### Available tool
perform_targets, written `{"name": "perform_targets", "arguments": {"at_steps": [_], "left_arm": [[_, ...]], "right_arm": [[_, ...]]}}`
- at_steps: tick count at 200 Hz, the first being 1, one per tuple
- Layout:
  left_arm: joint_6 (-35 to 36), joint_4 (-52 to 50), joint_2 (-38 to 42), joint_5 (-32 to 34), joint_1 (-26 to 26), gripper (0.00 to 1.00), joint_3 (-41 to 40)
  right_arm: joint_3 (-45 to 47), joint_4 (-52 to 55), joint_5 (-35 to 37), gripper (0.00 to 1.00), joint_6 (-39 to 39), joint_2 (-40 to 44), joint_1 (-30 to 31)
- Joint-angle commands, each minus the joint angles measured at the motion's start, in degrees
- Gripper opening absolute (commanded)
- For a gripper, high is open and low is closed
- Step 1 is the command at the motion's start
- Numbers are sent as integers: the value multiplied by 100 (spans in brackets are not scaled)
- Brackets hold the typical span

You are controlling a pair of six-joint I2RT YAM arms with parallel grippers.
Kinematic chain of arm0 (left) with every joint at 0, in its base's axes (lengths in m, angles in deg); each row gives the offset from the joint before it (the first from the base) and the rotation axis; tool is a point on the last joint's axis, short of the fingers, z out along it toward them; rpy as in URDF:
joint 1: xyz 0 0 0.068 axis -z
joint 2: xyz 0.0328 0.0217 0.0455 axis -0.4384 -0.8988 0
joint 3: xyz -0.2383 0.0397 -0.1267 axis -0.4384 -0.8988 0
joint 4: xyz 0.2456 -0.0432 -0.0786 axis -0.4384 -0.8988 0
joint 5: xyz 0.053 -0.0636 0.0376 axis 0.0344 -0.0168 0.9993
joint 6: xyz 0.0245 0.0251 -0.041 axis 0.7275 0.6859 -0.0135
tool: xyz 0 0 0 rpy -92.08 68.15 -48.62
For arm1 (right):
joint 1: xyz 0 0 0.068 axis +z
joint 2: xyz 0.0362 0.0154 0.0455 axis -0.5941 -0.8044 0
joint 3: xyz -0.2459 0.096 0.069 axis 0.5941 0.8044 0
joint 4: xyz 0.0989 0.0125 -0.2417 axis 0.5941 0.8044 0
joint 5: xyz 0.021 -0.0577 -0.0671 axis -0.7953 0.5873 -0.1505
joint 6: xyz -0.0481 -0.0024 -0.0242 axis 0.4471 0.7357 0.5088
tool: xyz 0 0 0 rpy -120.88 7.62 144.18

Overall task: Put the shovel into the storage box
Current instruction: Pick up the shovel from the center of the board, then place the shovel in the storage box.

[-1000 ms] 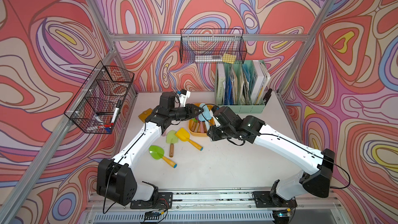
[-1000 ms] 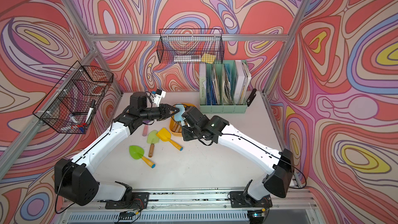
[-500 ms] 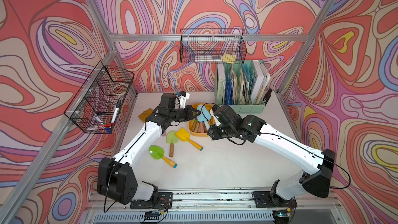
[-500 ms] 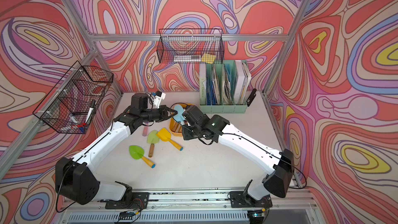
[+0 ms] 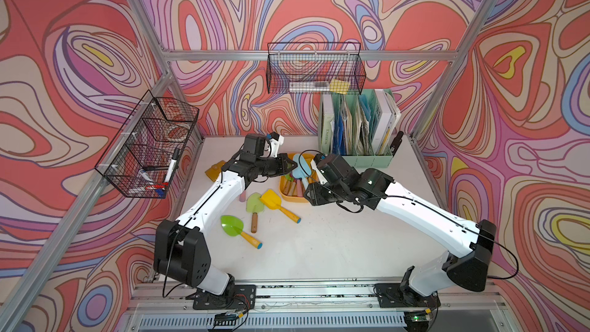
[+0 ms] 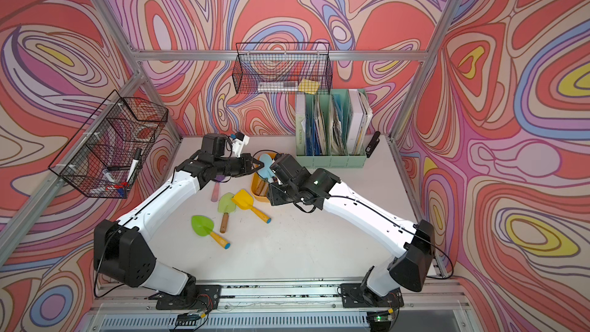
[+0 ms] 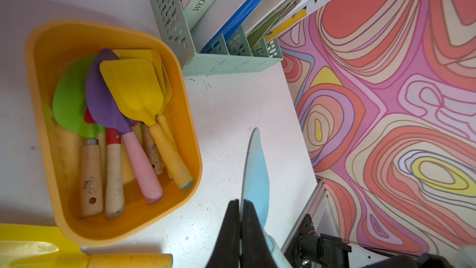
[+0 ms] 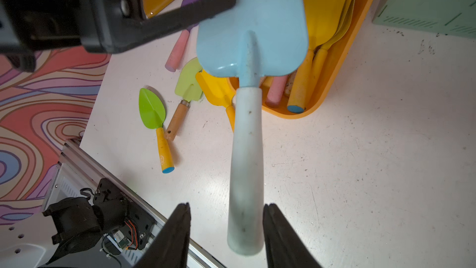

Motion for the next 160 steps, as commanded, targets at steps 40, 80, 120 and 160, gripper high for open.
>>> {"name": "perform_targets", "arguments": {"at_steps": [40, 80, 120, 160], "left_arm": [[2094, -1604, -1325, 551, -27, 0, 2060], [2842, -2441, -2245, 948, -51, 0, 3258], [3028, -2625, -2910, 1264, -99, 0, 3788], [2812, -2078, -3226, 1379, -199, 0, 3645]], "right_arm": [[375, -42, 94, 48, -13, 493, -160], [674, -86, 65, 48, -88, 677, -253], [940, -130, 23, 48, -177, 781, -357], [1059, -155, -25, 48, -234, 759, -422]]}}
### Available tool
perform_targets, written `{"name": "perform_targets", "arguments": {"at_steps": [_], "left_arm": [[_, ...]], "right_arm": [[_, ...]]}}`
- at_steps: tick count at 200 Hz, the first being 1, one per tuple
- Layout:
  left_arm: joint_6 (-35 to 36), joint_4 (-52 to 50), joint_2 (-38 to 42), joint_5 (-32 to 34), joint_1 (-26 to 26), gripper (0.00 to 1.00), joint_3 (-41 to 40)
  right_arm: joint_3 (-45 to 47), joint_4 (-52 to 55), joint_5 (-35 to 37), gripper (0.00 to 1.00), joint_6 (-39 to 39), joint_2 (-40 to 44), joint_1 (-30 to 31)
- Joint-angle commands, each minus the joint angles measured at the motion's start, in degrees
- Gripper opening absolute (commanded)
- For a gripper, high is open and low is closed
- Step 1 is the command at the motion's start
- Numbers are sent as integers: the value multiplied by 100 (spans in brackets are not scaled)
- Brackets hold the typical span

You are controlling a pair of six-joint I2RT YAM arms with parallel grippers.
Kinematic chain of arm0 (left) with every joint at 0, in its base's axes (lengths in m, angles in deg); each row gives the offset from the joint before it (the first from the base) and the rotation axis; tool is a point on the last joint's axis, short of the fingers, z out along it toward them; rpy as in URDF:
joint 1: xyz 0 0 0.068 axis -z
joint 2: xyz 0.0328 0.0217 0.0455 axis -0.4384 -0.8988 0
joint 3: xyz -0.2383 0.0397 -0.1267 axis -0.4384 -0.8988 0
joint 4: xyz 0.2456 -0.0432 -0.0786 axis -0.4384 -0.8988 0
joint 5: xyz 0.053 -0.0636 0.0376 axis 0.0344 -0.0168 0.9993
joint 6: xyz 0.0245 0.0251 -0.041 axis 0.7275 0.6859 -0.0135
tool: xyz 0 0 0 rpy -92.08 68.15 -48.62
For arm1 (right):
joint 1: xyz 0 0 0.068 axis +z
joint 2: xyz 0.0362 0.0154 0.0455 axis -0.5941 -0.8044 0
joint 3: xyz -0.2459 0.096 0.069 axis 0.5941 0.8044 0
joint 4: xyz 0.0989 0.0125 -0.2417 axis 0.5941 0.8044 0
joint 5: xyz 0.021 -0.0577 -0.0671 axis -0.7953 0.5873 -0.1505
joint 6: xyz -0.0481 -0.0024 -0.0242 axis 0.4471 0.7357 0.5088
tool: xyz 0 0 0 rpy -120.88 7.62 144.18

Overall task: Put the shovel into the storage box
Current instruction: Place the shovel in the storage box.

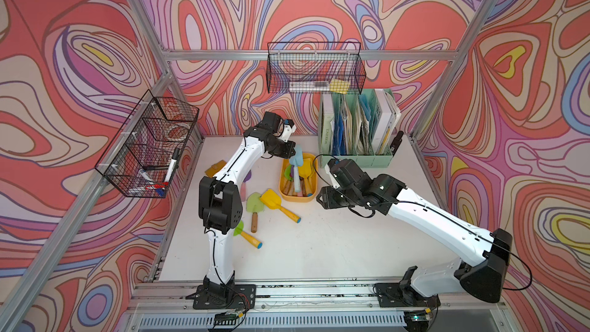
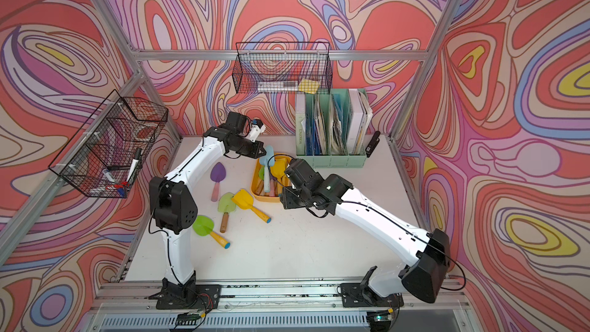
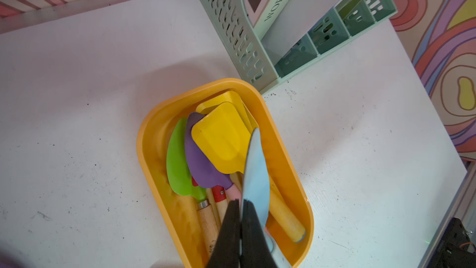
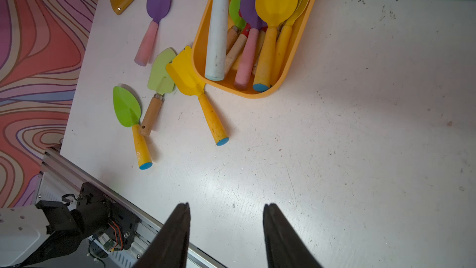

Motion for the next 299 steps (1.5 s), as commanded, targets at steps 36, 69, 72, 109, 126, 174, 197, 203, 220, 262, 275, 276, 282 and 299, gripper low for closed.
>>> {"name": "perform_targets", "arguments": {"at_steps": [36, 69, 72, 109, 126, 174, 197, 203, 220, 262, 275, 276, 282, 299], "left_arm": [[-86, 456, -417, 77, -154, 0, 40], [-25, 383, -684, 25, -178, 0, 228], [-16, 374, -704, 20, -177, 0, 237], [36, 369, -909, -50, -173, 0, 226], [46, 369, -981, -80, -172, 0, 205], [22, 358, -1171, -172, -176, 0, 223], [9, 350, -1265, -204, -174, 0, 246], [3, 345, -1289, -213, -172, 0, 248], [-22, 351, -1351, -232, -172, 0, 265], [-53, 291, -1487, -284, -172, 0, 334], [-68, 268, -1505, -275, -174, 0, 344], [-72, 266, -1505, -267, -173, 0, 344], [-77, 249, -1519, -258, -177, 0, 353], [-86, 204, -1556, -253, -173, 10, 379]], "right_arm": [[101, -89, -28, 48, -111, 73, -113], [99, -65, -51, 48, -134, 32, -160], [102, -63, -49, 48, -131, 31, -160], [107, -56, -54, 48, -156, 22, -171], [105, -49, -60, 48, -170, 14, -179], [106, -62, -74, 48, -163, -26, -175], [111, -62, -76, 48, -169, -28, -184], [116, -56, -76, 48, -169, -26, -184], [125, -64, -78, 48, -161, -24, -185], [186, -90, -73, 48, -153, -21, -196], [195, -105, -76, 48, -153, -13, -200], [195, -101, -73, 48, -157, -9, -203], [204, -102, -76, 48, -153, -13, -197], [225, -115, -71, 48, -153, -4, -209]]}}
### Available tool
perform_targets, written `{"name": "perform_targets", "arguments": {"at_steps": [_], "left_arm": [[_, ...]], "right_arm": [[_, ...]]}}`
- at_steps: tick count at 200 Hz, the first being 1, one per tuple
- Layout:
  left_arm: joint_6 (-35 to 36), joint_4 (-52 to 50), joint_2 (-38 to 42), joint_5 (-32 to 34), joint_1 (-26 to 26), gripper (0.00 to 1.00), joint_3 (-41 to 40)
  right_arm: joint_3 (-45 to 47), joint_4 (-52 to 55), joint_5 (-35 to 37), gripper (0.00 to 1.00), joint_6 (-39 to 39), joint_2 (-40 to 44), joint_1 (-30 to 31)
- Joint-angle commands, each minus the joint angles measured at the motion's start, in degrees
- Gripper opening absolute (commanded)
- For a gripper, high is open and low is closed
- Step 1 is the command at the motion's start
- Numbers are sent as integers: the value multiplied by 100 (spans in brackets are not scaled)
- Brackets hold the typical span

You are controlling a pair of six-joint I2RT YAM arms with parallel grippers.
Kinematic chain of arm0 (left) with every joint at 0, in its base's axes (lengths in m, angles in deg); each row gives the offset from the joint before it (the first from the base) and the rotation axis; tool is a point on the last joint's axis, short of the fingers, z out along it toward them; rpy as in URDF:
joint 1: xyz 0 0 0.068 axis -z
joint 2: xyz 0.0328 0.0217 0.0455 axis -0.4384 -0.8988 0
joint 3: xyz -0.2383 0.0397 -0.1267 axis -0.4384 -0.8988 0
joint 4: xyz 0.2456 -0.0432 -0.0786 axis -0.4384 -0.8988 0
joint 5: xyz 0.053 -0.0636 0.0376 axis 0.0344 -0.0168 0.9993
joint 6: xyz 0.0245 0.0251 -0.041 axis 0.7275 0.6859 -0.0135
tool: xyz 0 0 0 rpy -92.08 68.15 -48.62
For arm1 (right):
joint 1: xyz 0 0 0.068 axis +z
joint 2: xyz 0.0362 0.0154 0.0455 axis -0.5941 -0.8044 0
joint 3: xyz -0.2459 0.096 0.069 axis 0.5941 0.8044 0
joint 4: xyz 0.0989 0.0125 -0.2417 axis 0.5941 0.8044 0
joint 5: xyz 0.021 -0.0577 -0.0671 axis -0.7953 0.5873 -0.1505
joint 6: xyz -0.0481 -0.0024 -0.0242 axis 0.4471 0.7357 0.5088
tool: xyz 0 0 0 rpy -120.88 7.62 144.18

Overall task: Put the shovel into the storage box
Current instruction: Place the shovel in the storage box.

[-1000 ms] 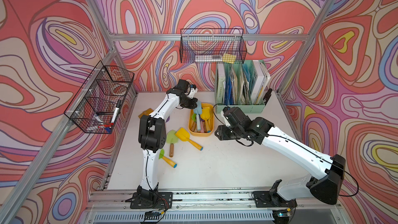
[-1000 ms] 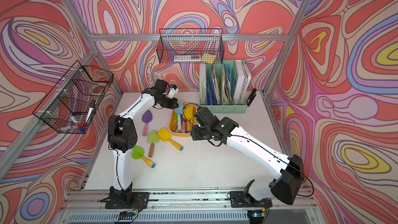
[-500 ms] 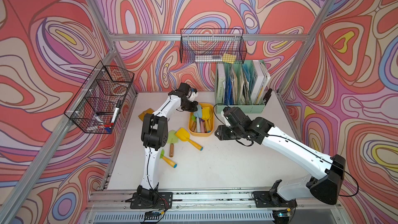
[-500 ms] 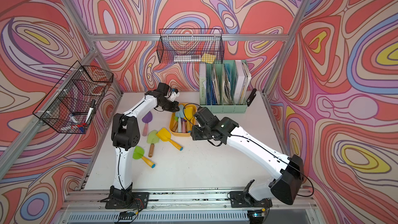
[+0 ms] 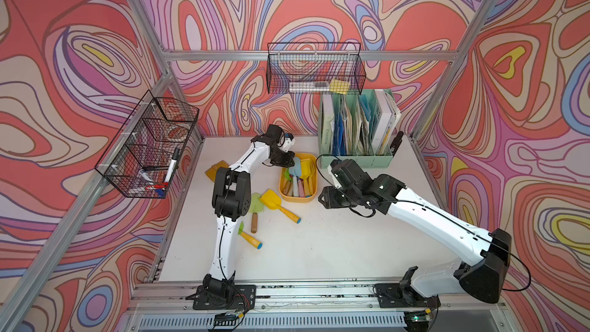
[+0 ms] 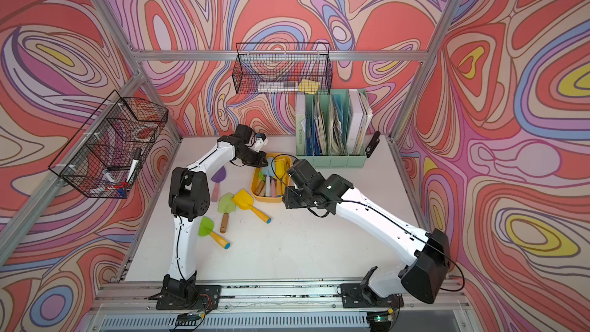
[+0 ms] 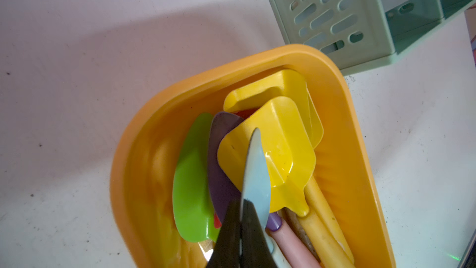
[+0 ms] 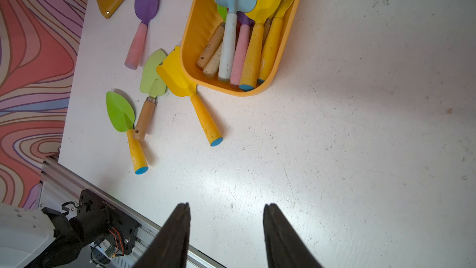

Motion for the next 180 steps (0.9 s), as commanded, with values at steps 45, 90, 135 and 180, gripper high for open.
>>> {"name": "perform_targets", "arguments": {"at_steps": [45, 90, 135, 180], "left_arm": [[-99, -199, -318, 37, -24, 22, 233], [-152, -359, -374, 40, -19, 29, 376], [-213, -368, -114, -15, -14, 45, 371], [-339, -278, 347, -13, -21, 58, 348]], "right_arm": [[139, -88, -14, 48, 0, 27, -67], [175, -109, -18, 48, -5, 58, -72], [197, -129, -43, 48, -9, 62, -79], [300, -154, -96, 48, 100, 49, -80]]}}
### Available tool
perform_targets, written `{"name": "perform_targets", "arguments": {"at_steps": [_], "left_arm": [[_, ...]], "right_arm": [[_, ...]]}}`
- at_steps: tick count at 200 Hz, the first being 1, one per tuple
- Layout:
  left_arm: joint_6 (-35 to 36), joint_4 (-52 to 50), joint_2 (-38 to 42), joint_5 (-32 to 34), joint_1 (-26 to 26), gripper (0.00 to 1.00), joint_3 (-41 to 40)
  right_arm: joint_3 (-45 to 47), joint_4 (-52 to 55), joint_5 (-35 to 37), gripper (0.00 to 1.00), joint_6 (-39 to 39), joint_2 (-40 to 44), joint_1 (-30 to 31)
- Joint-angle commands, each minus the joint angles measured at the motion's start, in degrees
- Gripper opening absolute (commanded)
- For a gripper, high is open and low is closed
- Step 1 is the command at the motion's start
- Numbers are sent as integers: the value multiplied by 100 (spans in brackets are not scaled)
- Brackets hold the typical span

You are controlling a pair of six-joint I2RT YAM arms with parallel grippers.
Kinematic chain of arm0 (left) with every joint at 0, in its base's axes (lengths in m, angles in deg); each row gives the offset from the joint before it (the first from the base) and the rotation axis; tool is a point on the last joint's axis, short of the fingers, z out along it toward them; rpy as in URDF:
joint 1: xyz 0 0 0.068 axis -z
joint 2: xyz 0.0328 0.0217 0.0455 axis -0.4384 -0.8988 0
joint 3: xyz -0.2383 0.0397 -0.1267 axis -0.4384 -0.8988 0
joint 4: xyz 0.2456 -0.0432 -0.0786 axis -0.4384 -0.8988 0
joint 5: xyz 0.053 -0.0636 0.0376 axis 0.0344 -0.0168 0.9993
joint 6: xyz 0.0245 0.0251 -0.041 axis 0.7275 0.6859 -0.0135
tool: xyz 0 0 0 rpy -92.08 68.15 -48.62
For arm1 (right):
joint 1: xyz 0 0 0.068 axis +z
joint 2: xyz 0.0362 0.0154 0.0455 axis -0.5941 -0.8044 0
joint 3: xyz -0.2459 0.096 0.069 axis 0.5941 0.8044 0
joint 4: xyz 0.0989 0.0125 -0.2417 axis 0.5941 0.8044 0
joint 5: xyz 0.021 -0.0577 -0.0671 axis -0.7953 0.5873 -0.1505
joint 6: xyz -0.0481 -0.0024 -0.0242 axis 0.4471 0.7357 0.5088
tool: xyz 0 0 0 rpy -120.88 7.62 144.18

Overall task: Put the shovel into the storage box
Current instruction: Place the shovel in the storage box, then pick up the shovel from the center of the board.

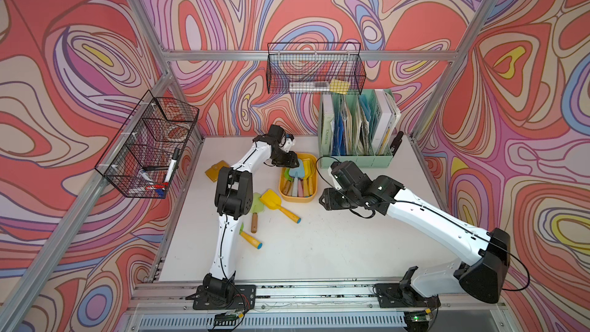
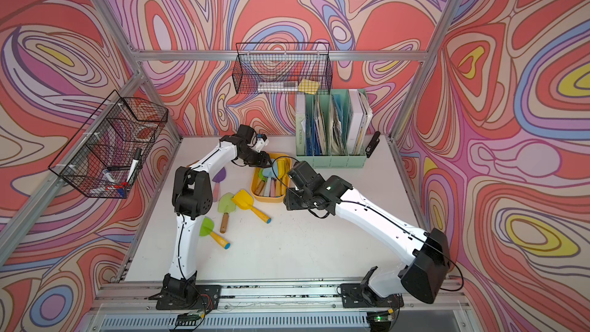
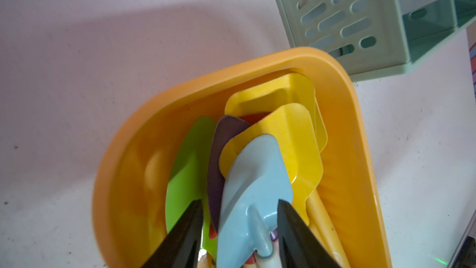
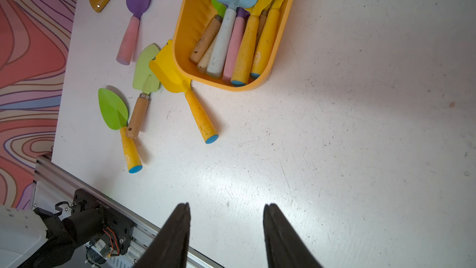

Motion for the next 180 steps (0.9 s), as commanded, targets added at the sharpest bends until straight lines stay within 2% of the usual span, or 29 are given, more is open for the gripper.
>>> {"name": "perform_targets", "arguments": {"at_steps": [1, 47, 68, 85, 132, 163, 180], "left_arm": [[-86, -115, 538, 10, -33, 58, 78], [-371, 273, 1405, 17, -26, 76, -330], [-539, 229, 1843, 416, -30, 85, -531], [-738, -269, 2070, 1147, -28, 86, -472], [-1605, -2558, 2491, 3245, -28, 84, -390], [-1962, -3178, 2824, 3820, -40, 83, -1186], [-2119, -2955, 3006, 3736, -183, 82, -1855]], "right_arm": [[113, -81, -50, 48, 101, 49, -43], [124, -76, -152, 48, 382, -22, -43], [116, -108, -216, 48, 450, -82, -41], [101, -152, -259, 48, 487, -117, -40], [91, -287, -389, 48, 622, -143, -38], [116, -418, -559, 47, 717, -197, -35], [150, -492, -646, 47, 740, -210, -35]]}}
